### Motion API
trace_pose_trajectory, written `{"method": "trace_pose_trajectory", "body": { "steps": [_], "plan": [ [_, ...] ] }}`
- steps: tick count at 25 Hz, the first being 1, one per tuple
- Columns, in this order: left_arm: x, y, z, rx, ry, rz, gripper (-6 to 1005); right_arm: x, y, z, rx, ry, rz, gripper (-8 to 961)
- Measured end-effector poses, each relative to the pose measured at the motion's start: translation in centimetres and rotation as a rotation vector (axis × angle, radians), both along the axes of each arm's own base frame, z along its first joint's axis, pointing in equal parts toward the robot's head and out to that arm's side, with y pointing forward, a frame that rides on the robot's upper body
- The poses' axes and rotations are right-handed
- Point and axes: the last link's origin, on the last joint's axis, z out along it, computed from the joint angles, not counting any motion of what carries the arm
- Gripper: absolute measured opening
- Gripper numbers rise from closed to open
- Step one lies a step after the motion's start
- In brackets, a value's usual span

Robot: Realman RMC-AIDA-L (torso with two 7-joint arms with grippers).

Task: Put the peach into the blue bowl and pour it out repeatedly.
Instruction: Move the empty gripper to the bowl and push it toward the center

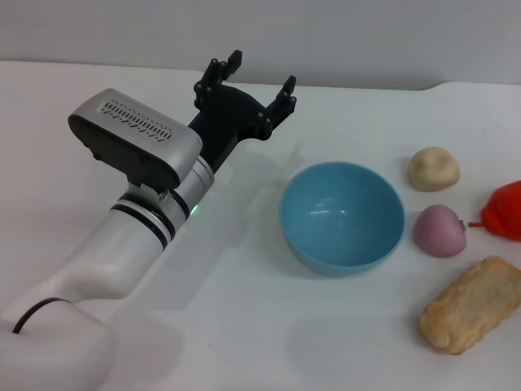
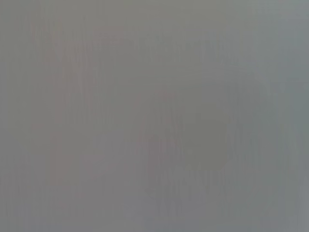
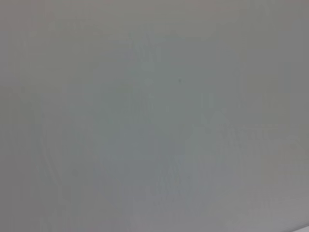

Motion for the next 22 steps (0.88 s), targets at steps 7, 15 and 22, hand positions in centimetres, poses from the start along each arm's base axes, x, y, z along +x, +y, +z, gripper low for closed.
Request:
{"method": "trace_pose_trajectory", "body": {
  "steps": [7,15,22],
  "plan": [
    [0.1,0.1,0.0,0.0,0.0,-0.003,815,0.1,0.0,0.1,0.002,-0.001,-0.003,684],
    [1.0,0.5,-0.3,-0.05,-0.037,0.045,815,0.2,0.0,0.3,0.008,-0.003,-0.007,685],
    [3.5,4.1,1.8,-0.212,-0.051,0.176,814,0.4,-0.2,0.3,0.012,-0.002,-0.015,685]
  ]
}}
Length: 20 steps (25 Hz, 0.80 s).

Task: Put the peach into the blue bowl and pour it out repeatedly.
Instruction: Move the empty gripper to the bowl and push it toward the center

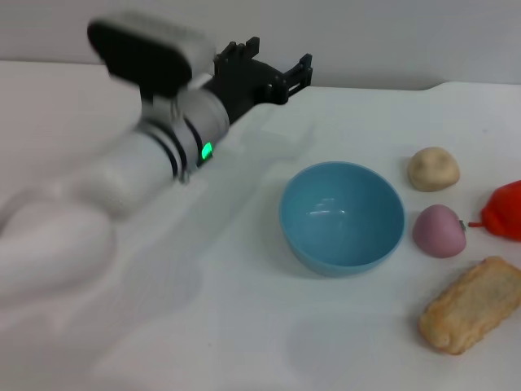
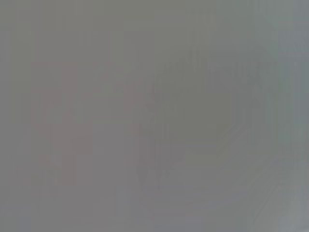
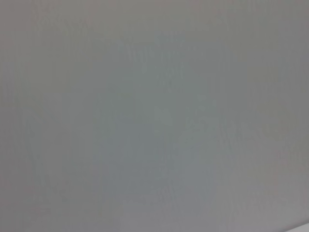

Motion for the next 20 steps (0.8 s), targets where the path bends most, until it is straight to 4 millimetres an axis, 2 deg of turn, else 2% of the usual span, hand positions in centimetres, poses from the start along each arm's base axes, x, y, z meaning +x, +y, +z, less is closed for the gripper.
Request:
{"method": "trace_pose_trajectory", "body": {
  "steps": [6,9,12,16,20],
  "plan": [
    [1.7,3.3,3.8,-0.221,0.147,0.123,814,0.0,0.1,0.0,0.001,0.0,0.001,685],
    [2.3,3.4,4.5,-0.363,0.189,0.138,814,-0.2,0.2,0.0,0.0,-0.001,0.006,686],
    [2.9,2.8,4.1,-0.482,0.214,0.143,814,-0.2,0.3,0.1,0.0,-0.004,0.009,686],
    [3.7,1.9,3.4,-0.573,0.21,0.137,814,-0.3,0.5,0.2,0.001,-0.006,0.013,686],
    [3.6,1.3,2.2,-0.613,0.208,0.139,815,-0.3,0.5,0.2,0.0,-0.006,0.015,685]
  ]
}}
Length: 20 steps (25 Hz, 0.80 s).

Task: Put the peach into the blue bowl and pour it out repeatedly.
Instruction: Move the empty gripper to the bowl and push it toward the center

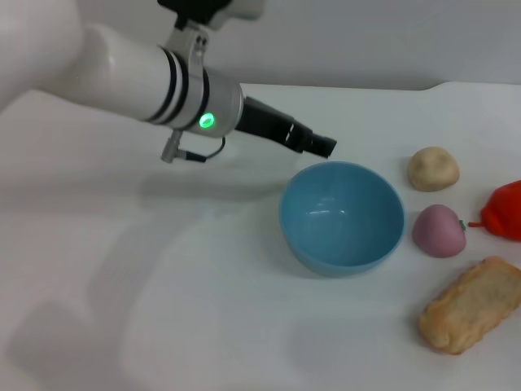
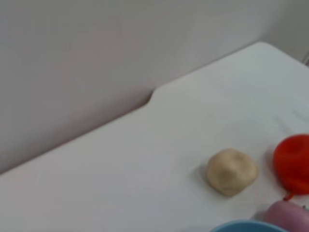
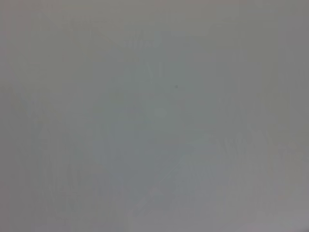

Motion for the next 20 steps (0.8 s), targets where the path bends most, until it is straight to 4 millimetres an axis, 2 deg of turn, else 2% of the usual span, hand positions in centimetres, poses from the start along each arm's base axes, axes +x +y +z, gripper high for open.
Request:
{"method": "trace_pose_trajectory", "body": {
  "steps": [8,12,20],
  "plan": [
    [-2.4,0.2,-2.0,-0.018,0.042,0.068,815,-0.1,0.1,-0.1,-0.004,0.0,0.003,684],
    [-3.1,0.3,-2.3,-0.021,0.055,0.093,815,-0.1,0.0,-0.1,-0.005,-0.001,0.003,684],
    [-4.9,-0.5,-3.7,-0.053,0.042,0.174,815,-0.1,0.0,-0.1,-0.008,-0.002,0.004,685]
  ]
}}
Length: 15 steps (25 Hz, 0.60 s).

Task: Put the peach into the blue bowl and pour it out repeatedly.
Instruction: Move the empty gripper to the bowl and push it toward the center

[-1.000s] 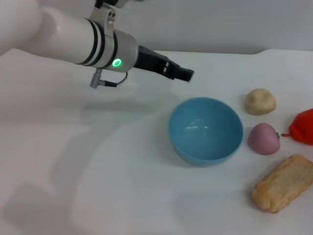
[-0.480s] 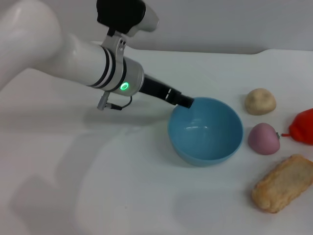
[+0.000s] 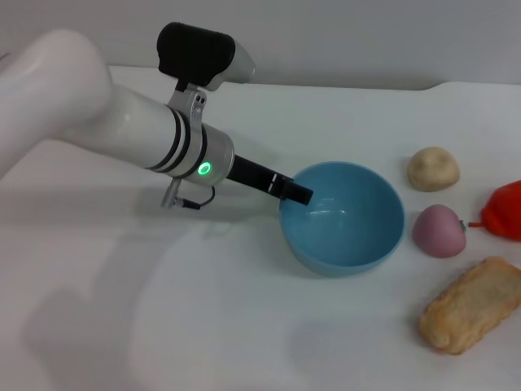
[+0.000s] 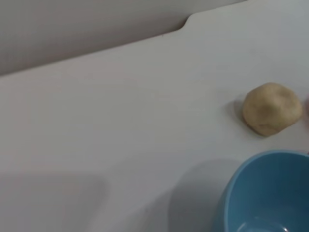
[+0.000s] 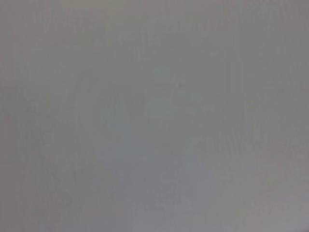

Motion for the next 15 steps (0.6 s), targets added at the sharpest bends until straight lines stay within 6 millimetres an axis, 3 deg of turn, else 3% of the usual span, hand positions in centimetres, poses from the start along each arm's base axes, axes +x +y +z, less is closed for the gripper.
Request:
{"method": "trace_pose_trajectory", "body": {
  "steps": [9,15],
  "plan": [
    [-1.0,-0.8,-1.1,-0.01,0.011,0.011,814,0.0,0.0,0.0,0.001,0.001,0.001,686],
    [-0.6,-1.1,-2.2,-0.021,0.0,0.011,809,0.0,0.0,0.0,0.001,0.001,-0.002,685]
  ]
}}
